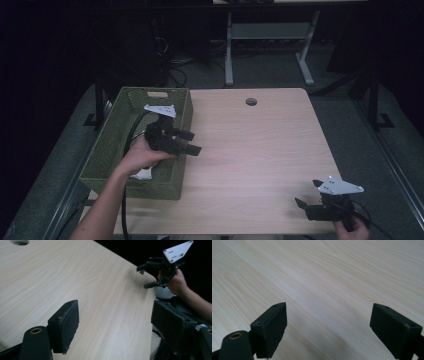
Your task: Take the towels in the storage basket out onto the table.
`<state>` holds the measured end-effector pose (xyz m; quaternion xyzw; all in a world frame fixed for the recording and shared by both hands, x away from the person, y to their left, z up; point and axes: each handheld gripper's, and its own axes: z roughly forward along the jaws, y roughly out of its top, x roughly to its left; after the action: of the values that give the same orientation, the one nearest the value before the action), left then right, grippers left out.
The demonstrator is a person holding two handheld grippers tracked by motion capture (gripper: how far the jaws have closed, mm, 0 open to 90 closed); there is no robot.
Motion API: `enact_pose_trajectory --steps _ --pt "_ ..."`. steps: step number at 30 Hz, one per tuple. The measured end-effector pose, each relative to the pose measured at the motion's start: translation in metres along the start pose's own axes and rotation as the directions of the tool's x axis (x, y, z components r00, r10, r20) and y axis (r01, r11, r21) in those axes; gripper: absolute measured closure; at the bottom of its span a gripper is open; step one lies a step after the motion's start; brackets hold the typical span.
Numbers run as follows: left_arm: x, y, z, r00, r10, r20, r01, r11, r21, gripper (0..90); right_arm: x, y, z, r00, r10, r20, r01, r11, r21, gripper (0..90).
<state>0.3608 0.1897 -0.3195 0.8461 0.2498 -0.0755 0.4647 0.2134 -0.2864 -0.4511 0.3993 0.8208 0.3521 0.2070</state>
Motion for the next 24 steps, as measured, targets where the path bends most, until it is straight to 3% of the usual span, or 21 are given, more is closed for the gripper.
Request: enact_pose_trajectory --steps 7,13,22,24 --pt "0.016 -0.012 -0.026 0.998 -0.046 -0.045 0.044 0.9984 -0.034 23.9 0.001 0.001 -0.001 1.0 -0.004 0.003 0.004 1.0 -0.003 13.9" --pt "0.03 -0.026 -0.041 0.9919 -0.096 -0.082 0.093 0.9949 -0.038 25.5 0.0 0.001 -0.001 1.0 -0.006 0.005 0.006 1.0 -0.009 13.9" --pt "0.045 -0.045 -0.053 0.9738 -0.153 -0.168 0.155 0.988 -0.006 25.5 0.0 0.001 -0.002 1.0 -0.004 0.007 0.004 1.0 -0.009 14.0" --pt "0.049 -0.049 -0.055 0.9659 -0.166 -0.199 0.172 0.9851 0.011 25.5 0.001 0.001 -0.002 1.0 -0.005 0.007 0.005 1.0 -0.007 13.9"
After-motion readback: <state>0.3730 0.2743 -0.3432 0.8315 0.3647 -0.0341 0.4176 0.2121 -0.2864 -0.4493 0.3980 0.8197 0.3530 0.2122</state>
